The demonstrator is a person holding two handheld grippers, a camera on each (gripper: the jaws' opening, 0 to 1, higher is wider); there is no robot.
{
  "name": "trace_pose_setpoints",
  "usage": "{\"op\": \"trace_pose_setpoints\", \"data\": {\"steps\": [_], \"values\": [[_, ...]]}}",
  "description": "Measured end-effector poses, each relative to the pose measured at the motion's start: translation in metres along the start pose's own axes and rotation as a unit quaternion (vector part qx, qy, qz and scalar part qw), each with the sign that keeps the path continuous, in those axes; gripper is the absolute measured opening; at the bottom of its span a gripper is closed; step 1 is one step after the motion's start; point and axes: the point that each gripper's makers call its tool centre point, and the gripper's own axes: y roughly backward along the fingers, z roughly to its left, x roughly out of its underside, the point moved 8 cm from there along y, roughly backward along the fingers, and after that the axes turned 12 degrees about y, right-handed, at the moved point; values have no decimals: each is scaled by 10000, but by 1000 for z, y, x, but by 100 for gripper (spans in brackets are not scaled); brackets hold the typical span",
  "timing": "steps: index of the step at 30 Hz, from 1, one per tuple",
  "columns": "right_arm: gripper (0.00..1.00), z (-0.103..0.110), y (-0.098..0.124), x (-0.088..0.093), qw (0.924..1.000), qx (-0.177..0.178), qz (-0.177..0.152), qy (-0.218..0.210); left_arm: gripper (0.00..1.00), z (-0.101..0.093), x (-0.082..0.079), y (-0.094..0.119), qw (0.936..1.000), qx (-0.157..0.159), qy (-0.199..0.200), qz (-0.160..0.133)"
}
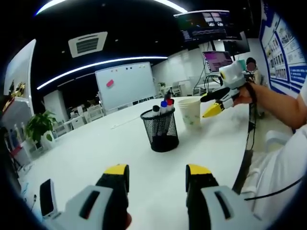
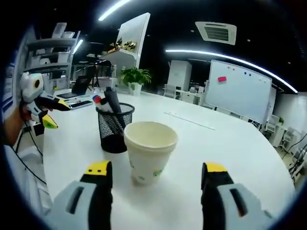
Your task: Place the scattered laser pointers and whiteboard markers into the pen holder and stack the scattered paper cups together
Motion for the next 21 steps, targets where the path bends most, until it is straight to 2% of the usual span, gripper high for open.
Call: {"op": "trace_pose_setpoints", "data": {"steps": [13, 17, 21], "values": [[74, 2, 3, 7, 9999, -151, 39, 67, 48, 0, 4, 0, 10000, -21, 24, 59], [75, 5, 6, 12, 9991, -247, 229, 267, 48, 0, 8, -2, 9999, -1, 16, 168], [75, 8, 9, 13, 9987, -253, 278, 346, 48, 0, 8, -2, 9999, 11, 27, 165]]}}
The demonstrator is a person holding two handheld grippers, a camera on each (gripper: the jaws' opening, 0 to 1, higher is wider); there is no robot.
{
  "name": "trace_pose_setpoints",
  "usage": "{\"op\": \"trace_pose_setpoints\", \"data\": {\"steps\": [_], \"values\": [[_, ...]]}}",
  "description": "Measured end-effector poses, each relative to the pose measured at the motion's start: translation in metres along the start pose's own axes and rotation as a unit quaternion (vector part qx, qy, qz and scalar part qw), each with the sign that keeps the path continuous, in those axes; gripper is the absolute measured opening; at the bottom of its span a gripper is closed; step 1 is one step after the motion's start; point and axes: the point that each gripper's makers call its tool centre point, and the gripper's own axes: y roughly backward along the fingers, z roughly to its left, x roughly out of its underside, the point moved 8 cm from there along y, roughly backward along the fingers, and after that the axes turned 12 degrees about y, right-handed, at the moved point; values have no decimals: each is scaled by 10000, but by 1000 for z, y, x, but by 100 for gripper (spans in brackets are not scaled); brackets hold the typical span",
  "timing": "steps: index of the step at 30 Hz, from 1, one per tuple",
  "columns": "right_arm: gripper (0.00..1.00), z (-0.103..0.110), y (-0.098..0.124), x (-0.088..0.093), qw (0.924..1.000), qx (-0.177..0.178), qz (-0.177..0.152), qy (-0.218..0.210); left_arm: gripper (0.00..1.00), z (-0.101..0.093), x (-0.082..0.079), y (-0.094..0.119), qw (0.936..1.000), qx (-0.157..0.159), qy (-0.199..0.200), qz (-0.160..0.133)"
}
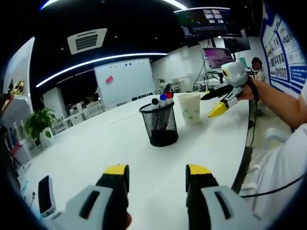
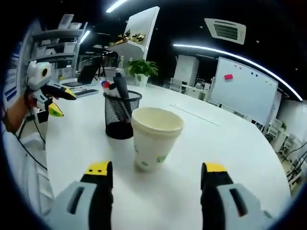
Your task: Place the scattered laser pointers and whiteboard markers into the pen holder and stack the scattered paper cups together
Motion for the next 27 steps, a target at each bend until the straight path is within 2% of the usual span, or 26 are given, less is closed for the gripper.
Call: {"op": "trace_pose_setpoints", "data": {"steps": [4, 9, 13, 27], "values": [[75, 2, 3, 0, 10000, -27, 27, 30, 48, -1, 0, 0, 10000, 24, -2, -4], [75, 4, 4, 0, 9996, -272, 94, -74, 48, -1, 0, -1, 10000, 31, 9, 12], [75, 9, 5, -2, 9991, -386, 149, 52, 48, -1, -1, 0, 10000, 40, 3, -6], [76, 23, 18, -12, 9981, -469, 318, 236, 48, 2, 0, -1, 10000, 13, 20, -12]]}}
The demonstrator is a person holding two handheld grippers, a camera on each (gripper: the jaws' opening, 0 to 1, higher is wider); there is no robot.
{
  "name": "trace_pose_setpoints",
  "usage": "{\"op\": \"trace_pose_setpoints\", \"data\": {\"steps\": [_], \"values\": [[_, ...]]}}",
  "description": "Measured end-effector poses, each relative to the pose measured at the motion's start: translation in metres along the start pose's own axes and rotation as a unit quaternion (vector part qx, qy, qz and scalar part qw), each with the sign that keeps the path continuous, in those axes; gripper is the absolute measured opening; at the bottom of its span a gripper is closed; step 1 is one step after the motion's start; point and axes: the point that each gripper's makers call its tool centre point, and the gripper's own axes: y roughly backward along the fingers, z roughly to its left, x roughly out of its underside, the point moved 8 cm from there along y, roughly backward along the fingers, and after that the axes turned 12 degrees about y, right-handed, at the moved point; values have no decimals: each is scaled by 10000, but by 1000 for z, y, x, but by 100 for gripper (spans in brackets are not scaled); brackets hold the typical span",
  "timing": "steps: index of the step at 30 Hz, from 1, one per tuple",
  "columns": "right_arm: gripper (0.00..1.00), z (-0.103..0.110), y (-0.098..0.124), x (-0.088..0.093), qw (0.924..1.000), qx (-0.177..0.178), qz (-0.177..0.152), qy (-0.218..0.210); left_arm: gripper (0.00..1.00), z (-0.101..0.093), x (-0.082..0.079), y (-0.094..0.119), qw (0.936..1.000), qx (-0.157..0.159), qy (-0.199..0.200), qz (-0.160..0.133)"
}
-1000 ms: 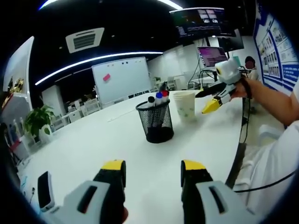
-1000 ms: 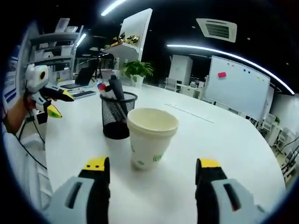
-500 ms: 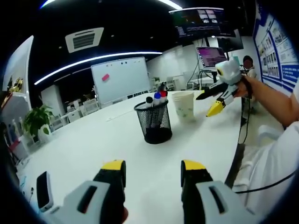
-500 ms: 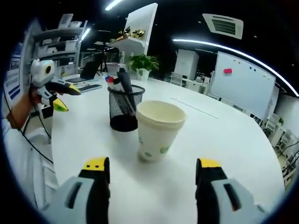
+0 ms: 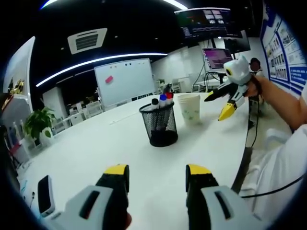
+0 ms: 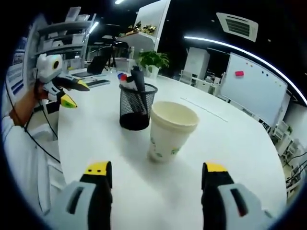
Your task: Place the scattered laser pointers and whiteboard markers into the pen holder and stack the scattered paper cups together
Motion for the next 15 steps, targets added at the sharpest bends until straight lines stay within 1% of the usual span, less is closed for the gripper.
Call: {"op": "trace_pose_setpoints", "data": {"steps": [5, 11, 13, 15], "values": [[76, 0, 2, -1, 10000, -58, 29, -27, 48, 0, -2, 1, 10000, -7, -18, -7], [76, 2, 3, 5, 9996, -206, 153, -81, 48, -1, -4, 2, 10000, 30, -17, 4], [76, 3, 3, 8, 9994, -246, 230, -32, 49, -2, -4, 2, 10000, 51, -14, 8], [77, 3, 4, 8, 9994, -257, 233, 5, 49, -3, -3, 2, 10000, 57, -20, 32]]}}
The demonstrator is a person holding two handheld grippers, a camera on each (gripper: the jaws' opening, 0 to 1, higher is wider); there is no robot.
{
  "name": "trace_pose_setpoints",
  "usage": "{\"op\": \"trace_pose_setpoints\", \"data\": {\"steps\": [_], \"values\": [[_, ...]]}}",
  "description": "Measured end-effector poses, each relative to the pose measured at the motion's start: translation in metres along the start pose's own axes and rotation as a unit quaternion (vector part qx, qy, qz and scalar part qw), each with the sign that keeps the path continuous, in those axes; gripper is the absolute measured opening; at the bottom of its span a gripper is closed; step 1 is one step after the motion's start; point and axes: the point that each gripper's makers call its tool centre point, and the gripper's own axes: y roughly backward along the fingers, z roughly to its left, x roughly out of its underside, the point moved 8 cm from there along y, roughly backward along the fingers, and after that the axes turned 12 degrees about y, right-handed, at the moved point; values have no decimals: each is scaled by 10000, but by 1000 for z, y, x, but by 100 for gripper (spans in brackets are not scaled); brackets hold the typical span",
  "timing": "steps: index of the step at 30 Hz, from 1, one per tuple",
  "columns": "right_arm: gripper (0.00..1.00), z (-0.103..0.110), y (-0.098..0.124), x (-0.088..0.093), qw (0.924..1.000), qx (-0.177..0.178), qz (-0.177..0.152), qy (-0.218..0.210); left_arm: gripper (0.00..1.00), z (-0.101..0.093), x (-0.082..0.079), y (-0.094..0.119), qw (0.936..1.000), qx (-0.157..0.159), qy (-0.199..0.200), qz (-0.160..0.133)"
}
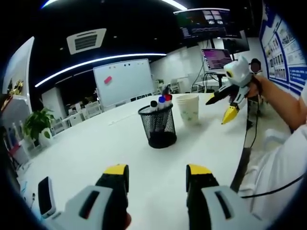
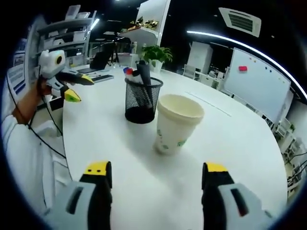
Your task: Place the scattered laser pointers and whiteboard markers into the pen holder and stack the scattered paper cups together
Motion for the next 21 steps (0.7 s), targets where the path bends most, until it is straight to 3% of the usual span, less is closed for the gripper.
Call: {"op": "trace_pose_setpoints", "data": {"steps": [21], "values": [[81, 10, 15, -4, 9999, -73, 98, 74, 49, 0, 0, 3, 9999, -15, -29, 152]]}}
